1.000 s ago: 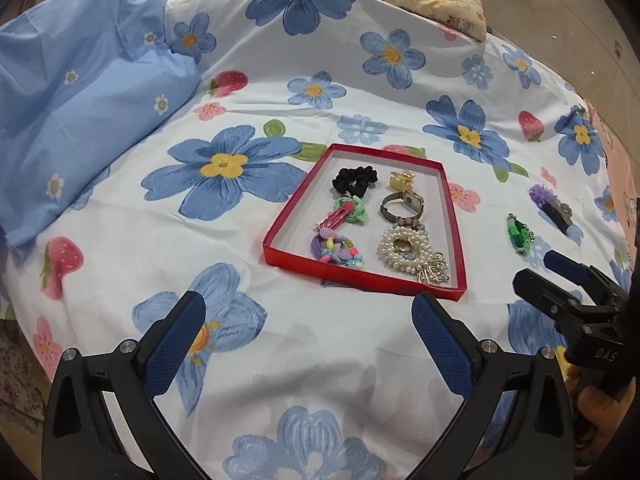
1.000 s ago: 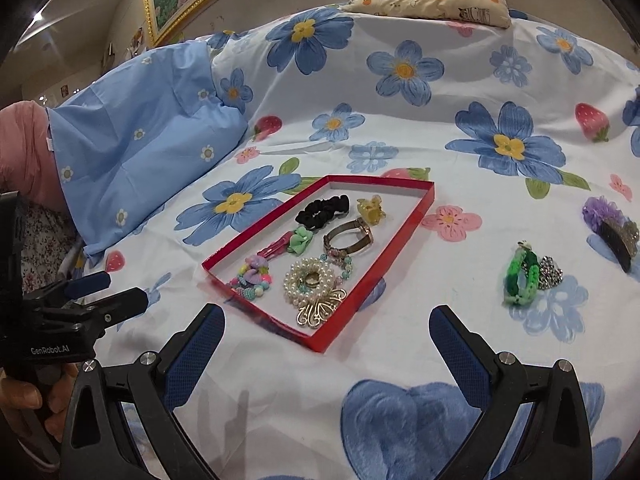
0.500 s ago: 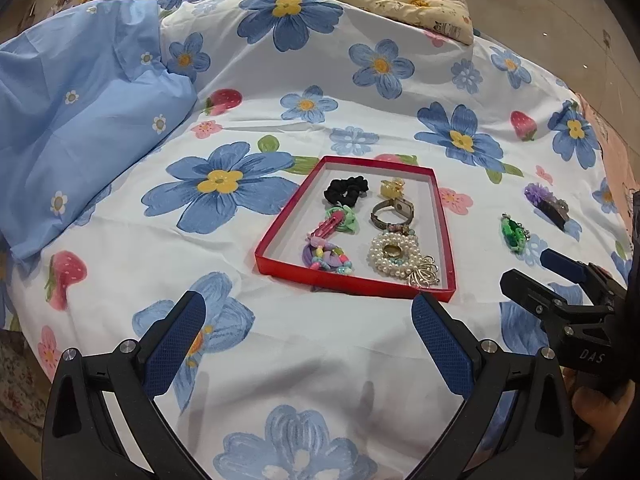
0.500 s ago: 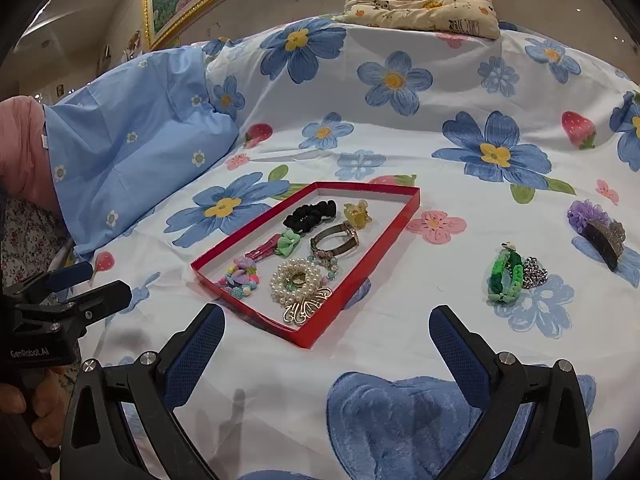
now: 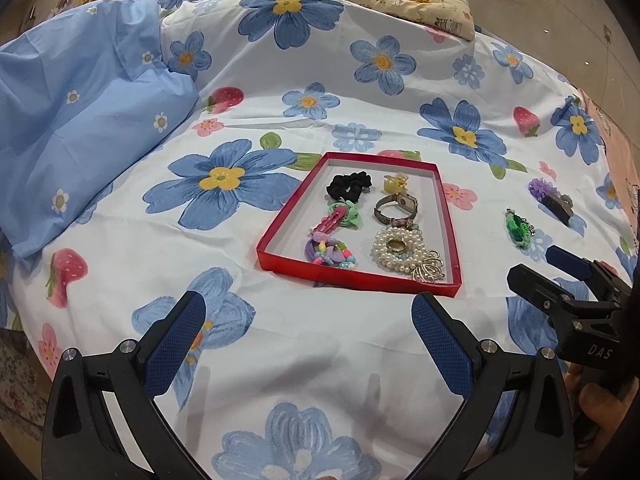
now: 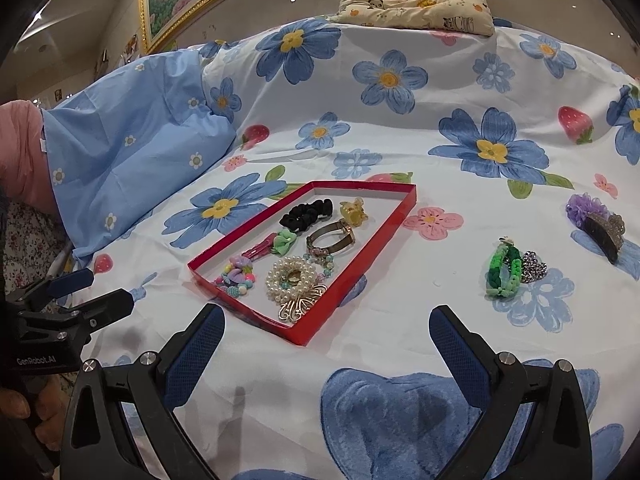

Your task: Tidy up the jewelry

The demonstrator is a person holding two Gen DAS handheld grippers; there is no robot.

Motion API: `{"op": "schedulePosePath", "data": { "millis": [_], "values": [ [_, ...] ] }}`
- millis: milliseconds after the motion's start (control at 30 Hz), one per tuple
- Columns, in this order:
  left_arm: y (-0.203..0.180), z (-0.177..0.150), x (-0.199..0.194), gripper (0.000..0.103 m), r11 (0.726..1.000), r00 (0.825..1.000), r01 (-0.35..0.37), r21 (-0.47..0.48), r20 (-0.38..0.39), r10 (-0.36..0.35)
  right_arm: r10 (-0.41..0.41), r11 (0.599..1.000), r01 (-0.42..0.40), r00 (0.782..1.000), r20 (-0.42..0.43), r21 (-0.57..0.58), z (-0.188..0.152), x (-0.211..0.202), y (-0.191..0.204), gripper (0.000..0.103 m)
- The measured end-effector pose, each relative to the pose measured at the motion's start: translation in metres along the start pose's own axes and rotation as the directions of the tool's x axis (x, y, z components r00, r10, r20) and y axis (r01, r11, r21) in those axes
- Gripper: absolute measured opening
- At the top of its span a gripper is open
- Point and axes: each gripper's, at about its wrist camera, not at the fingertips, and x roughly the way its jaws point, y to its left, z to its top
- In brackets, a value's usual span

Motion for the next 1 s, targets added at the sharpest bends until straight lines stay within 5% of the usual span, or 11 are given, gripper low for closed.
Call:
{"op": "schedulePosePath", "data": {
  "millis": [1000],
  "values": [
    [0.0, 0.0029, -0.0019, 0.103, 1.0, 1.0, -0.006, 0.008, 0.0, 0.006, 0.003, 1.0, -0.003, 1.0, -0.013, -0.012, -0.0007, 0.0024, 0.0031, 0.103]
  ]
}}
